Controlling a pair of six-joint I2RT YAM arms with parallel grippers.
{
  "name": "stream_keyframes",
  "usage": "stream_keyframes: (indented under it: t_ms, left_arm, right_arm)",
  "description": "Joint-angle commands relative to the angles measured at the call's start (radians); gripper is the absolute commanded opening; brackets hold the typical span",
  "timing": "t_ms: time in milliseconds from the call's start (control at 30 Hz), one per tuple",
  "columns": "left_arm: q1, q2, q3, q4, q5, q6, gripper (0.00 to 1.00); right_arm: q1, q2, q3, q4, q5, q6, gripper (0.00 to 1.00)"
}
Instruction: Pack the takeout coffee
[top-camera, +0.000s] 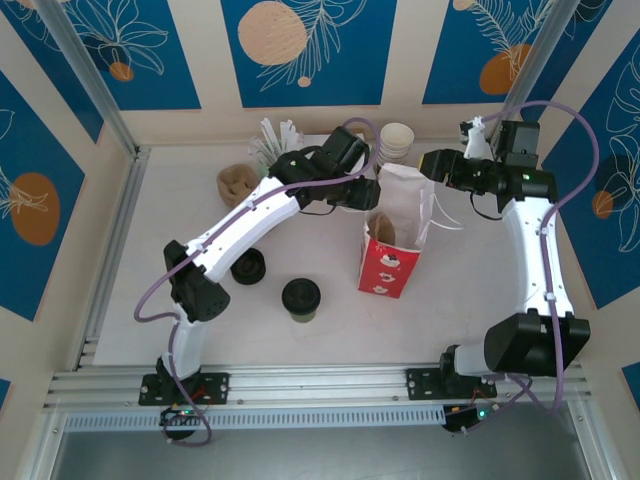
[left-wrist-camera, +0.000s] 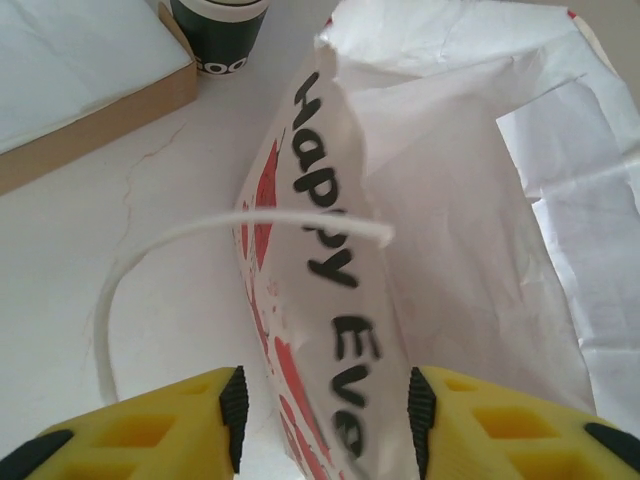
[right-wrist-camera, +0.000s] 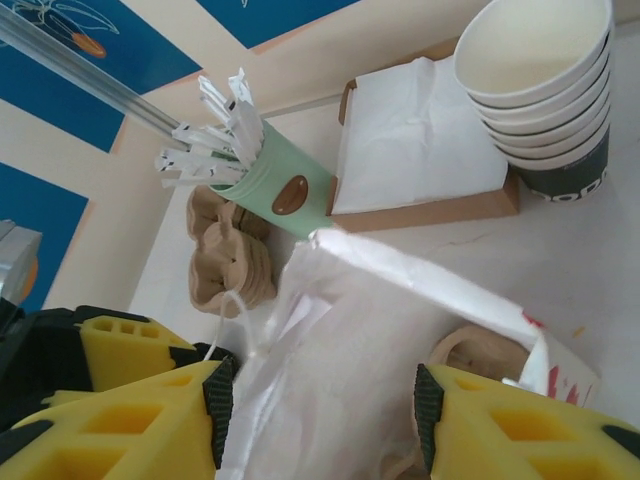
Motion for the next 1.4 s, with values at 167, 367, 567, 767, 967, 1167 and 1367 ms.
stream_keyframes:
  t_ms: [167, 367, 567, 767, 967, 1167, 1367]
  left_arm:
    - [-0.006, -0.145, -0.039, -0.058, -0.017, 0.063, 0.58]
    - [-0.004, -0.299, -0.189, -0.007, -0.053, 0.132, 0.67]
    - [-0.002, -0.431, -0.327, 0.018, -0.048, 0.185, 0.72]
    - [0.007, -0.538, -0.45, 0.033, -0.036, 0.21, 0.75]
    - [0.027, -0.612, -0.538, 0.058, -0.055, 0.213, 0.77]
    - [0.043, -0.648, -0.554, 0.072, -0.057, 0.239, 0.79]
    - [0.082, -0.629, -0.536, 0.069, -0.025, 0.295, 0.8]
  right_arm:
    - [0.015, 0.032, 0.044, -0.015, 0.014, -0.161, 0.55]
    - [0.031, 0.071, 0.069, -0.049, 0.044, -0.315, 0.58]
    - [0.032, 0.133, 0.116, -0.094, 0.069, -0.421, 0.62]
    - [0.044, 0.217, 0.19, -0.163, 0.117, -0.454, 0.65]
    - [0.076, 0.257, 0.193, -0.19, 0.088, -0.526, 0.67]
    - [0.098, 0.332, 0.218, -0.212, 0.059, -0.57, 0.65]
    - [0.132, 0.368, 0.249, -0.218, 0.091, -0.618, 0.53]
